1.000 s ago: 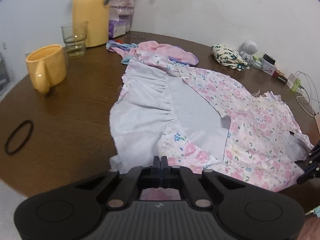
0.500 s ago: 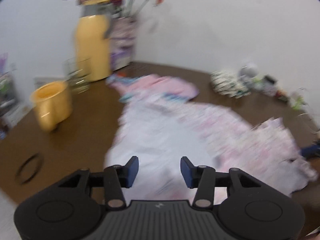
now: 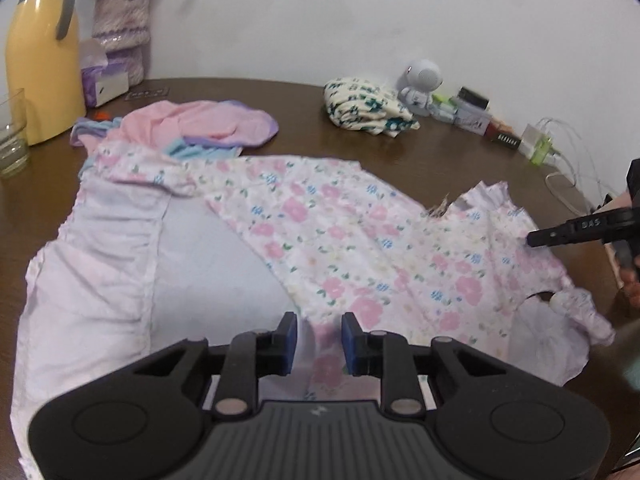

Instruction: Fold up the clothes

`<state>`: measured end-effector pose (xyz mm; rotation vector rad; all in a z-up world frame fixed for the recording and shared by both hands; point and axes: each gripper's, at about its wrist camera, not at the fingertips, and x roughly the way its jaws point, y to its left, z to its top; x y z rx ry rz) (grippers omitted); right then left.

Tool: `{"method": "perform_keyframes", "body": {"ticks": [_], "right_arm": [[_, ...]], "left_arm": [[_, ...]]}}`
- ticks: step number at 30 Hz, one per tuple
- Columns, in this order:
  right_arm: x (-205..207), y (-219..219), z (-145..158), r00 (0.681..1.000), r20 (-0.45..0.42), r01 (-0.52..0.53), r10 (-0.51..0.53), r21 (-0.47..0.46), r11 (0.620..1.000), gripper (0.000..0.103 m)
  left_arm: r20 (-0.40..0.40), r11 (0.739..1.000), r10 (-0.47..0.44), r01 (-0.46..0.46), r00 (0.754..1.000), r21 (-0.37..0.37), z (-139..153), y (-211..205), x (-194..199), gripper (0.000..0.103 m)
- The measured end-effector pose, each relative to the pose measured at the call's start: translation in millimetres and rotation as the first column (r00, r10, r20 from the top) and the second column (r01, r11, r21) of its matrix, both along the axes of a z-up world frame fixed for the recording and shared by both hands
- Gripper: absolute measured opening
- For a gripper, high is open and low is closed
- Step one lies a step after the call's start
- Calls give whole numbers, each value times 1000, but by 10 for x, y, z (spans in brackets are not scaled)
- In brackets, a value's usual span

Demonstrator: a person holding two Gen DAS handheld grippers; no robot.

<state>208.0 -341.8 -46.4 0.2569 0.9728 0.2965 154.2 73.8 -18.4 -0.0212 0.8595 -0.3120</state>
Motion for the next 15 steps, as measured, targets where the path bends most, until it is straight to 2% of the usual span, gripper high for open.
{"method": "perform_keyframes", "body": {"ticks": [2, 5, 6, 8, 12, 15], "right_arm": [[-49, -35, -6, 1000, -15, -21, 21, 23, 1000, 1], [-143, -162, 41, 1000, -24, -9, 10, 22, 1000, 1], [-174, -208, 56, 1000, -28, -4, 5, 22, 1000, 1], [-221, -289, 68, 999, -39, 6, -5, 30, 1000, 1], [-271, -300, 46, 998, -65, -11, 12, 20, 1000, 1], [-261, -328, 59, 998, -63, 2, -3, -8, 1000, 1]], "left_arm": [[-6, 1000, 1, -1, 1000, 30, -43, -16, -15, 20], [-4, 999, 6, -6, 1000, 33, -55, -5, -18, 22], [-12, 1000, 17, -17, 1000, 12, -50, 29, -6, 34], [-8, 997, 66, -66, 998, -35, -38, 152, 5, 45], [-5, 988, 153, -153, 988, -14, -69, 342, 16, 40], [22, 989, 146, -147, 989, 36, -74, 335, -7, 33]]}}
